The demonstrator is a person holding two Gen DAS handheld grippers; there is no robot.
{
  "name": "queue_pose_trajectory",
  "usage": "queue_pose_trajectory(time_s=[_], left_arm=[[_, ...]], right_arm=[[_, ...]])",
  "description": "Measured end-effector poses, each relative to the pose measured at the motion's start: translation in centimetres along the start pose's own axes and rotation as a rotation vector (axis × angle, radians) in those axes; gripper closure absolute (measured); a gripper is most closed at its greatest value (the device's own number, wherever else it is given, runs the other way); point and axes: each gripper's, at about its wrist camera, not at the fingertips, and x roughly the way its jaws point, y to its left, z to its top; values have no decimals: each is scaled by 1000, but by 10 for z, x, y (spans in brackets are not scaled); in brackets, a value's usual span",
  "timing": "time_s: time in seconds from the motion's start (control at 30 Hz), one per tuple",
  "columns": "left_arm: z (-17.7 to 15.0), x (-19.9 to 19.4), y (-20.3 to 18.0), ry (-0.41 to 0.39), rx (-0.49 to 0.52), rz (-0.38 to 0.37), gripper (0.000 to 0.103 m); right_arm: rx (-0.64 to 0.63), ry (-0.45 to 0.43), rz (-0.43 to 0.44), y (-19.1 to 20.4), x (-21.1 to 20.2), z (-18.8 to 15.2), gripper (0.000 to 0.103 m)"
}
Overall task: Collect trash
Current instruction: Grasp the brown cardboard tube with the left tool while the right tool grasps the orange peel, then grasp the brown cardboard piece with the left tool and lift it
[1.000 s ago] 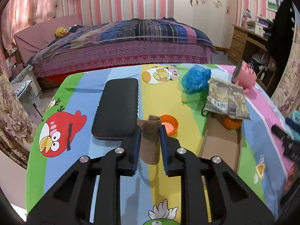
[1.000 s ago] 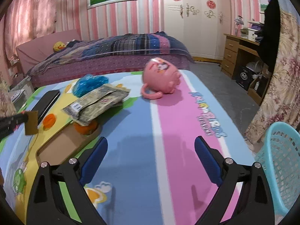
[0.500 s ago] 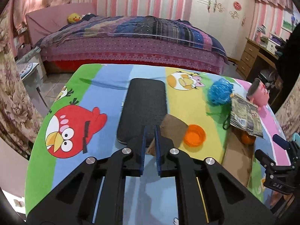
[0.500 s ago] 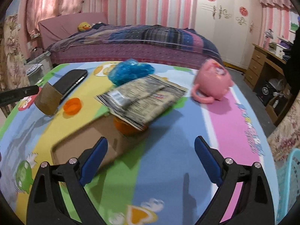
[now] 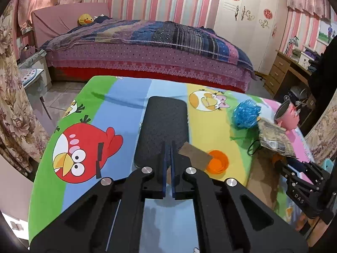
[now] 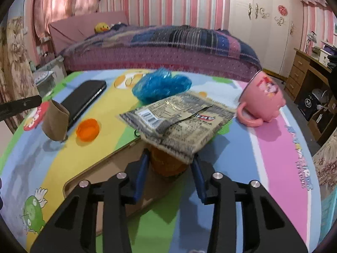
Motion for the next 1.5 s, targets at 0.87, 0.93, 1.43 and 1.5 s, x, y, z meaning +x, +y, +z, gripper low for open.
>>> queue_pose_trajectory(time_s=[0.87,0.93,1.43,1.5], left_arm=[[-20,3,3,38,58,31,38],[-22,10,-3,41,60,24,38],[-26,25,-34,61,120,-16,103],[-26,24,-36,62,118,-27,103]], right_arm=[[142,-4,-77,-77,-71,-45,67],[129,0,-79,-76,-68,-44,67],[152,-24,-80,-75,-67,-39,67],[159,-29,-78,-77,-67,-39,67]])
